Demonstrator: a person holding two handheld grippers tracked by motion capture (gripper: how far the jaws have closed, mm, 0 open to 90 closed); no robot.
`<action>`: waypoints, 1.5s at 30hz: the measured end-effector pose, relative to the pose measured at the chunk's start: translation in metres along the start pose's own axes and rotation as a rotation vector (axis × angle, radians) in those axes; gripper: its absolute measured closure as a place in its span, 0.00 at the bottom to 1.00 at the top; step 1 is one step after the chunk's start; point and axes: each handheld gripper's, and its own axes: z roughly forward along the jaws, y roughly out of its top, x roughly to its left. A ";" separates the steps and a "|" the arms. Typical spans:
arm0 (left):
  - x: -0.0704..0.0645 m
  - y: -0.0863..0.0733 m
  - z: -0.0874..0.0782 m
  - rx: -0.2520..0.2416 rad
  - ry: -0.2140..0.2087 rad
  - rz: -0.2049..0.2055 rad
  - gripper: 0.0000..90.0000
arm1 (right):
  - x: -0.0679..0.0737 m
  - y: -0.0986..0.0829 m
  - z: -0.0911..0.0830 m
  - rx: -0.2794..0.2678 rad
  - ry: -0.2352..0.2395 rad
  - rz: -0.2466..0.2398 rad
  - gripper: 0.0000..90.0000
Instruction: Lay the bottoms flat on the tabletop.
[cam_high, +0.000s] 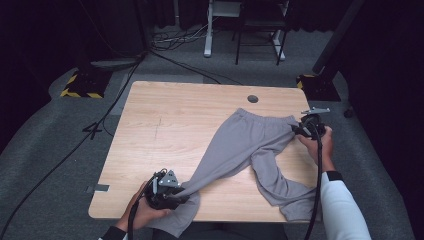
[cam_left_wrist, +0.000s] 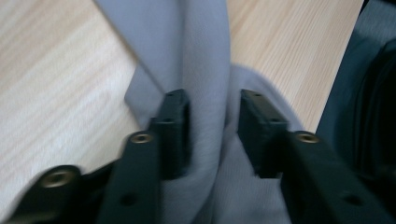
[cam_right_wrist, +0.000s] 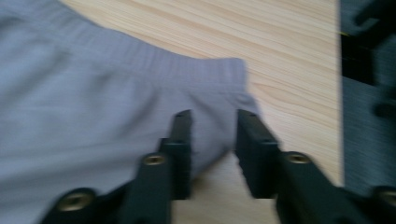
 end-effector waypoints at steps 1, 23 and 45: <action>0.000 0.002 0.000 -0.021 -0.004 -0.008 0.67 | 0.000 0.000 0.000 0.000 0.000 0.000 0.66; 0.057 0.188 0.134 -0.057 0.195 0.008 0.38 | 0.110 -0.081 -0.072 0.051 0.425 -0.323 0.55; 0.127 0.120 0.102 -0.103 0.366 -0.202 0.38 | 0.090 -0.100 -0.083 0.084 0.383 -0.224 0.57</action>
